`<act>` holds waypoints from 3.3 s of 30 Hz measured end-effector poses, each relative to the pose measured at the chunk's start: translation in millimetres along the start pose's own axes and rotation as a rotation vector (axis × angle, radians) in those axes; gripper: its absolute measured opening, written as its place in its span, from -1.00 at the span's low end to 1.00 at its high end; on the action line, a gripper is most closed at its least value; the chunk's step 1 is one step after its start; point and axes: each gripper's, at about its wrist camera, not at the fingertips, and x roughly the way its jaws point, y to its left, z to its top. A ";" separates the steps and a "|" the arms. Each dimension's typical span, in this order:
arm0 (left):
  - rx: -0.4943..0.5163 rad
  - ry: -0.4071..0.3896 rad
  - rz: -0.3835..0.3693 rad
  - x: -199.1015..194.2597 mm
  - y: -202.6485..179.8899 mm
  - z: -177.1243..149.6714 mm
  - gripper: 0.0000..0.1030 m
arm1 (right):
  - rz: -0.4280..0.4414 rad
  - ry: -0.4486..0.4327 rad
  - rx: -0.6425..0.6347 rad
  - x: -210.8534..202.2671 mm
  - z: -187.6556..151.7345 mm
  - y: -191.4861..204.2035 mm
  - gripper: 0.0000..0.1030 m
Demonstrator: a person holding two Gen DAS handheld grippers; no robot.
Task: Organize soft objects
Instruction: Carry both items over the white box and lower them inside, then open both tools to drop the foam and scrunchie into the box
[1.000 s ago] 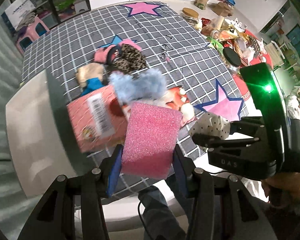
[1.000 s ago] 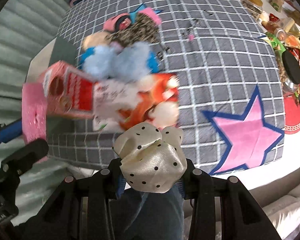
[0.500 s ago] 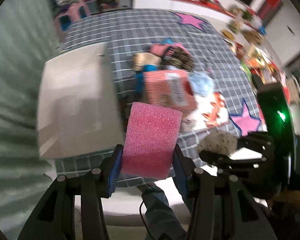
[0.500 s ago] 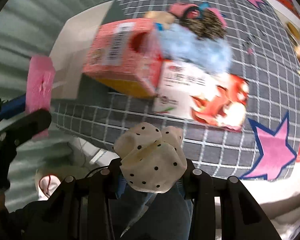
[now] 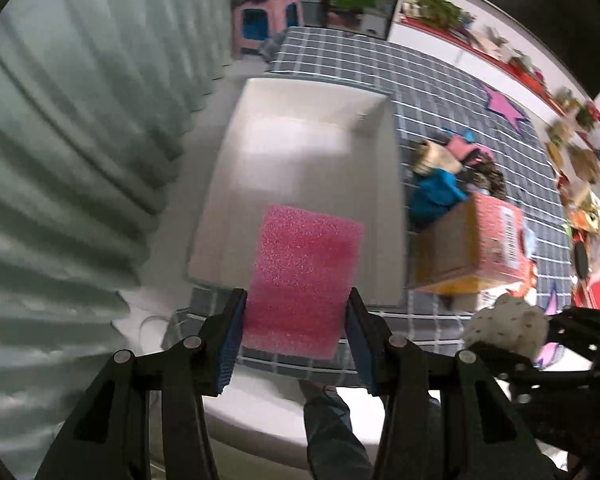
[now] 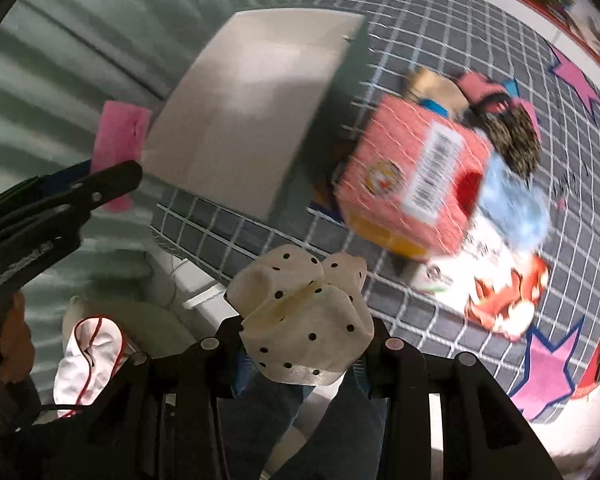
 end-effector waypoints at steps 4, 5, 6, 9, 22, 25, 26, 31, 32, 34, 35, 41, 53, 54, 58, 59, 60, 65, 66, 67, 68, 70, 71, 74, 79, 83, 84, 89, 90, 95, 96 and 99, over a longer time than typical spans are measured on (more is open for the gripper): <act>-0.033 0.005 0.005 3.0 10.5 1.4 0.00 | 0.007 -0.010 -0.018 -2.7 13.0 9.8 -0.19; -0.040 0.004 0.005 3.3 11.8 2.9 0.00 | 0.012 -0.012 -0.020 -3.0 17.6 12.4 -0.19; -0.047 0.003 0.006 3.6 13.6 4.3 0.00 | 0.013 -0.014 -0.022 -3.8 21.1 15.3 -0.19; -0.063 0.002 0.007 5.4 17.0 10.2 0.00 | 0.016 -0.020 -0.034 -5.0 31.1 22.1 -0.19; -0.057 0.005 0.061 34.0 30.2 39.6 0.00 | 0.018 -0.022 -0.045 10.4 64.9 41.9 -0.19; -0.067 0.017 0.062 43.3 32.9 43.5 0.00 | 0.020 -0.028 -0.039 17.6 74.9 47.0 -0.19; -0.068 0.025 0.060 47.2 33.5 44.8 0.00 | 0.022 -0.029 -0.035 20.2 78.0 48.5 -0.19; -0.049 0.053 0.059 63.8 31.0 48.0 0.00 | 0.037 -0.027 -0.032 33.8 90.4 54.0 -0.19; -0.044 0.059 0.059 67.5 30.1 48.4 0.00 | 0.041 -0.023 -0.027 37.6 92.5 53.7 -0.19; -0.034 0.069 0.066 73.5 29.7 48.5 0.00 | 0.045 -0.013 -0.014 44.5 94.8 51.1 -0.19; -0.031 0.074 0.069 77.5 29.8 49.0 0.00 | 0.048 -0.008 -0.008 48.6 96.2 49.7 -0.19; -0.023 0.114 0.062 93.9 31.5 43.4 0.00 | 0.044 0.018 -0.013 68.6 96.7 45.9 -0.19; -0.009 0.201 0.028 116.3 31.4 26.2 0.01 | 0.051 0.088 -0.051 92.8 90.8 51.0 -0.19; -0.005 0.204 0.030 117.2 31.3 24.8 0.01 | 0.052 0.092 -0.053 94.0 91.2 50.7 -0.19; 0.002 0.209 0.029 117.3 30.4 22.8 0.01 | 0.058 0.112 -0.051 99.7 89.9 51.3 -0.19; 0.003 0.211 0.028 116.9 30.6 21.5 0.01 | 0.062 0.119 -0.048 101.2 91.3 51.5 -0.19; 0.003 0.214 0.028 116.2 31.4 21.1 0.01 | 0.064 0.123 -0.048 102.5 92.4 52.0 -0.19; 0.003 0.218 0.022 108.9 33.6 16.6 0.01 | 0.073 0.143 -0.067 100.4 89.5 54.4 -0.19; 0.005 0.217 0.021 107.5 33.5 15.4 0.01 | 0.075 0.146 -0.071 100.4 88.2 55.2 -0.19; 0.005 0.217 0.022 107.3 33.5 15.0 0.01 | 0.076 0.147 -0.073 103.0 87.0 54.1 -0.19; 0.003 0.217 0.022 107.0 33.7 14.7 0.01 | 0.077 0.149 -0.073 102.7 86.5 54.0 -0.19; -0.001 0.215 0.021 105.9 33.3 17.4 0.01 | 0.078 0.141 -0.073 104.7 90.9 52.1 -0.19; -0.003 0.215 0.021 106.4 33.9 16.5 0.01 | 0.076 0.141 -0.071 105.0 92.7 51.4 -0.19; -0.011 0.208 0.017 106.3 35.4 18.9 0.01 | 0.068 0.132 -0.076 106.6 102.1 50.3 -0.19; -0.033 0.180 0.015 98.9 39.8 16.3 0.11 | 0.050 0.103 -0.109 102.4 106.9 54.9 -0.17; -0.102 0.153 -0.008 91.0 52.8 17.7 0.47 | 0.029 0.070 -0.122 91.3 114.6 56.0 0.12; -0.122 0.151 -0.033 89.3 56.3 18.2 0.54 | 0.017 0.057 -0.125 88.1 117.1 55.5 0.19; -0.215 0.140 -0.095 79.3 66.4 22.6 0.75 | -0.003 -0.007 -0.141 65.8 125.1 50.9 0.63; -0.229 0.137 -0.091 76.8 68.5 23.6 0.86 | -0.009 -0.023 -0.141 61.5 127.3 49.8 0.70; -0.225 0.099 -0.052 59.6 66.4 26.2 0.99 | -0.018 -0.094 -0.115 45.4 123.5 50.5 0.75; -0.218 0.089 -0.044 56.2 65.0 27.3 0.99 | -0.025 -0.106 -0.119 39.3 123.0 52.2 0.75; -0.210 0.067 -0.017 47.4 61.4 28.8 0.99 | -0.040 -0.138 -0.126 27.5 121.8 54.4 0.75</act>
